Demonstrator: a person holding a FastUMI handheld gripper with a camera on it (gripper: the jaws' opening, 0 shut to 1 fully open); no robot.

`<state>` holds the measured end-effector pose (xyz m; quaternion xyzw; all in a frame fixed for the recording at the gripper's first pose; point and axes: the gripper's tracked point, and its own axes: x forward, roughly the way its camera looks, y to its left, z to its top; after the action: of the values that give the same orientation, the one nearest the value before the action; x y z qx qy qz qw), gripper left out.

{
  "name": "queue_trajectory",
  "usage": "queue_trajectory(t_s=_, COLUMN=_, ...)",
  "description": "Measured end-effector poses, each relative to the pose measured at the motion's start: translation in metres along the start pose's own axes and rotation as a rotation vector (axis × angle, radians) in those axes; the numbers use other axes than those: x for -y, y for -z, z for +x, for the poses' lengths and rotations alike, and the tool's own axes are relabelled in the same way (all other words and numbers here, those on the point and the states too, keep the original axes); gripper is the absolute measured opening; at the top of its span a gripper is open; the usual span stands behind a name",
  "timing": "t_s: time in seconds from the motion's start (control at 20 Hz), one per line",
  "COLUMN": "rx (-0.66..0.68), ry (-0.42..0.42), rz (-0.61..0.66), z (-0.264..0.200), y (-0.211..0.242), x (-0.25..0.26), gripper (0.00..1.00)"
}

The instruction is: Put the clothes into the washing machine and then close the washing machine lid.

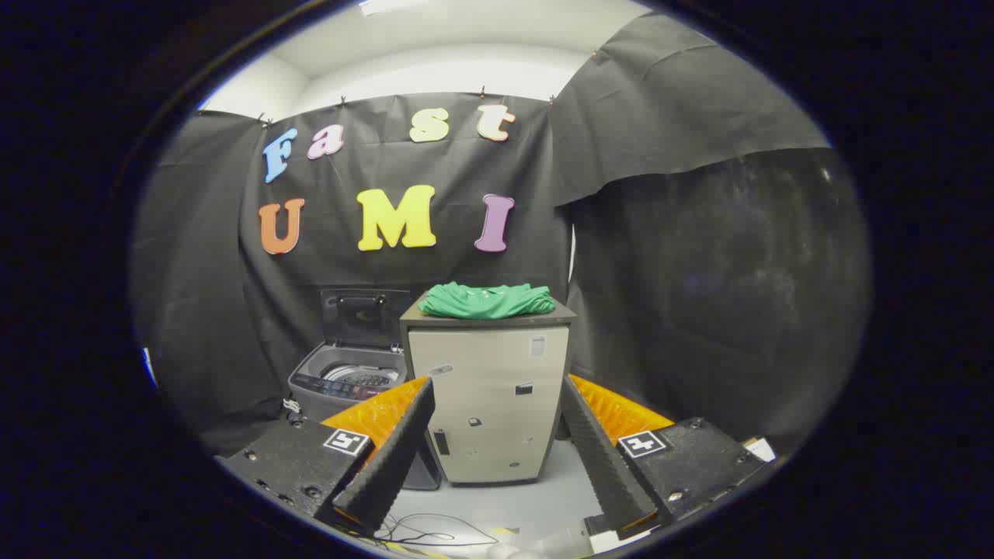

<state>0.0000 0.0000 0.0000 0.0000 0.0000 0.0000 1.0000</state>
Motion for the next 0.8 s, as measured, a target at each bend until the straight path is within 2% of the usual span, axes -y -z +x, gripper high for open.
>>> queue_trajectory(t_s=0.6, rx=-0.025, ry=-0.02, rz=-0.027, z=0.0, y=0.0, x=-0.023, gripper=1.0)
queue_trajectory(t_s=0.8, rx=-0.011, ry=-0.013, rz=-0.031, z=0.001, y=-0.013, x=-0.027, gripper=1.0)
